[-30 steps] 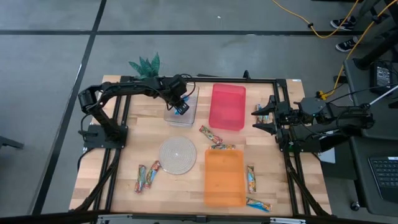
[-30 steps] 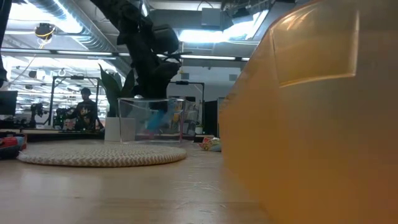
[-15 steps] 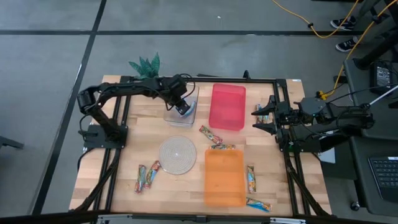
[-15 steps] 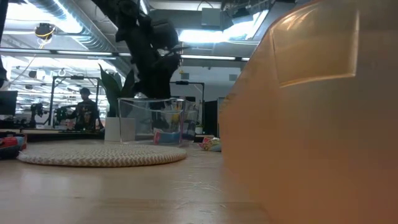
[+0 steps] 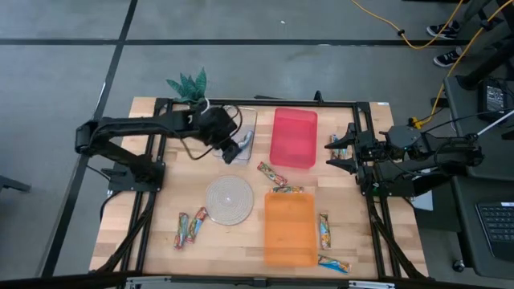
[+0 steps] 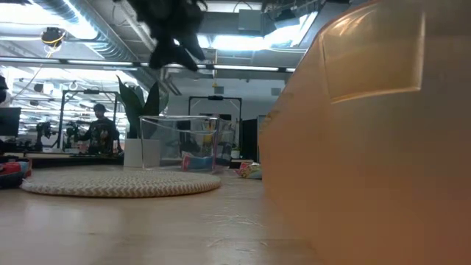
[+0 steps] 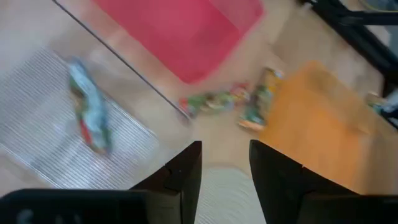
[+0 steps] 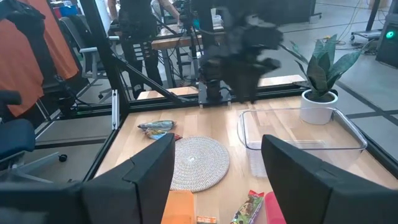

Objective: Pick and place Granola Bars by type
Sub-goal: Put the red granola bar into the transparent bin

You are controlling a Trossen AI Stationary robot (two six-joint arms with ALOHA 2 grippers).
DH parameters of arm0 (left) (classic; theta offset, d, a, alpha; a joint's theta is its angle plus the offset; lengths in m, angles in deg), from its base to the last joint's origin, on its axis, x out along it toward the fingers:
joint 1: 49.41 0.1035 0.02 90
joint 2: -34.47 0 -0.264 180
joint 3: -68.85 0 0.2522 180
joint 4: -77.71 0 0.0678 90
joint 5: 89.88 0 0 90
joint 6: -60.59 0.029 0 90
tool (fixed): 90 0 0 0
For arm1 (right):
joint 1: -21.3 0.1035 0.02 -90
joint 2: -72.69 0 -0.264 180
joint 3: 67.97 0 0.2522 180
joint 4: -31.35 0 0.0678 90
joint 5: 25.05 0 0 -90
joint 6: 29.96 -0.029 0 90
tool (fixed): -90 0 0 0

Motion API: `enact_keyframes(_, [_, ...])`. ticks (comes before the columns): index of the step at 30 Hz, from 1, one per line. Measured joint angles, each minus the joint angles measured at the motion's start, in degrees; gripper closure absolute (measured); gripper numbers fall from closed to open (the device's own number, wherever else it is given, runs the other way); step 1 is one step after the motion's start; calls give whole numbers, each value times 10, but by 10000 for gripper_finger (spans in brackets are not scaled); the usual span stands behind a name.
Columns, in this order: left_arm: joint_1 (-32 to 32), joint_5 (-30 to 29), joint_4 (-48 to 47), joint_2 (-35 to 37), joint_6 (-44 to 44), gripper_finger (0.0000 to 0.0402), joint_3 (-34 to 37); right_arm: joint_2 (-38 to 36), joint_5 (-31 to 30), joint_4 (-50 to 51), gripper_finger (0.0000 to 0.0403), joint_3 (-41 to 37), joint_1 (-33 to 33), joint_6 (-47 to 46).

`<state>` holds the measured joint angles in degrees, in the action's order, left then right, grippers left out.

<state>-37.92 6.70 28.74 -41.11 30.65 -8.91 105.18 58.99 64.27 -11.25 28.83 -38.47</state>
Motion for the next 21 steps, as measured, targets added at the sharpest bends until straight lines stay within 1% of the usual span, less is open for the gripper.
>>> enact_keyframes(5, [-88, -30, -37, 22, -98, 282, 0, 0, 0, 0, 162, 0, 0, 1])
enact_keyframes(7, [-124, -46, -55, 24, -144, 284, 0, 0, 0, 0, 162, 0, 0, 15])
enact_keyframes(13, [-234, -91, -75, 21, -304, 282, 0, 0, 0, 0, 162, 0, 0, 74])
enact_keyframes(18, [-324, -128, -76, 21, -438, 285, 0, 0, 0, 0, 162, 0, 0, 109])
enact_keyframes(21, [-380, -158, -97, 21, -518, 289, 0, 0, 0, 0, 162, 0, 0, 120])
